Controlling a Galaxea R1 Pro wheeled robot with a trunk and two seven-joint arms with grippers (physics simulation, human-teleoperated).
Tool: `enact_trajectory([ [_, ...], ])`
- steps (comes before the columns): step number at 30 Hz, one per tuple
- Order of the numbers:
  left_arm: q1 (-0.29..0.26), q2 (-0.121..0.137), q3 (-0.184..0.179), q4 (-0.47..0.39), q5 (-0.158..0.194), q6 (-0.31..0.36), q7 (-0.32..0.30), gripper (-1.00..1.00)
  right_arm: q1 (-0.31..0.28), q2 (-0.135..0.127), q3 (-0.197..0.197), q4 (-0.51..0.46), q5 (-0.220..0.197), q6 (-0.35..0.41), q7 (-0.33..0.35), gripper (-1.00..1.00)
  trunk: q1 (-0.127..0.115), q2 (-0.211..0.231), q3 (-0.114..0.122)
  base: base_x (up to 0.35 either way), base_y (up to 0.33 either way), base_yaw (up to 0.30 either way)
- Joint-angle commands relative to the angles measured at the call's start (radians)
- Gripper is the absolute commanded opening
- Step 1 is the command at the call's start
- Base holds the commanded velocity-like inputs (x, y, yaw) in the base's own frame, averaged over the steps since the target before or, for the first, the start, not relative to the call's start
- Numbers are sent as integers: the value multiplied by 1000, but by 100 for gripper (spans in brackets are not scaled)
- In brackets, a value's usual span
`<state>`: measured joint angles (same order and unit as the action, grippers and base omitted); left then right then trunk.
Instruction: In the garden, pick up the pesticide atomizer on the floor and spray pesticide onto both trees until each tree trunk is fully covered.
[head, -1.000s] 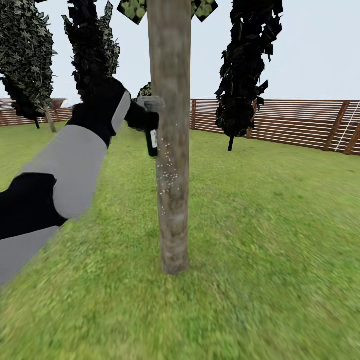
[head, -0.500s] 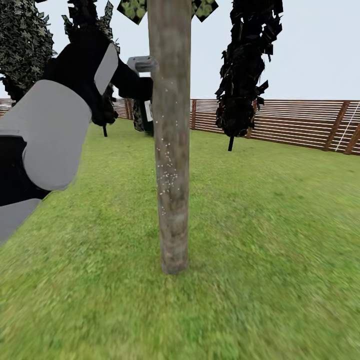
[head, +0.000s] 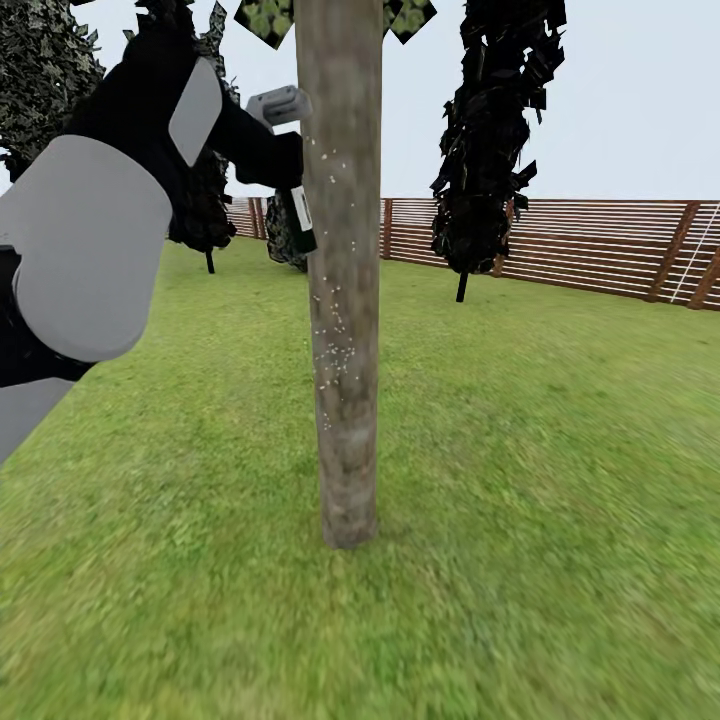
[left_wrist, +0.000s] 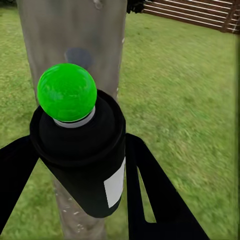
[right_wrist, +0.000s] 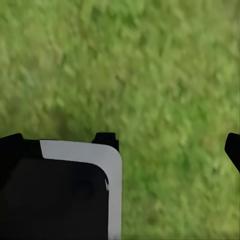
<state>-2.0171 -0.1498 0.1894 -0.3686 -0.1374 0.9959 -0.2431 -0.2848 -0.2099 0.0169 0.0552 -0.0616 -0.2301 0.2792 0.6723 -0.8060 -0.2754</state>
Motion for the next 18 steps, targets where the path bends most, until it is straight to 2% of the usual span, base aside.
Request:
enact_trajectory([
  [1,0,0,3,0,-1,0,2,-100,2,0,0,0,0,0,0,100,0,0,0,0,0,0],
  [5,0,-1,10,0,-1,0,2,-100,5,1,0,0,0,0,0,100,0,0,0,0,0,0],
  [6,0,-3,12,0,0,0,2,-100,5,1,0,0,0,0,0,100,0,0,0,0,0,0],
  [8,0,-25,15,0,2,0,2,-100,6,0,0,0,0,0,0,100,0,0,0,0,0,0],
  [11,0,-25,16,-1,7,0,1,-100,6,0,0,0,0,0,0,100,0,0,0,0,0,0],
  [13,0,-25,16,-2,62,0,1,-100,7,0,0,0,0,0,0,100,0,0,0,0,0,0],
  [14,0,-25,15,-2,102,0,1,-100,7,0,0,0,0,0,0,100,0,0,0,0,0,0],
  [16,0,-25,15,-1,129,-1,1,-100,7,1,0,0,0,0,0,100,0,0,0,0,0,0],
  [18,0,-25,12,1,139,-1,2,-100,7,0,0,0,0,0,0,100,0,0,0,0,0,0],
])
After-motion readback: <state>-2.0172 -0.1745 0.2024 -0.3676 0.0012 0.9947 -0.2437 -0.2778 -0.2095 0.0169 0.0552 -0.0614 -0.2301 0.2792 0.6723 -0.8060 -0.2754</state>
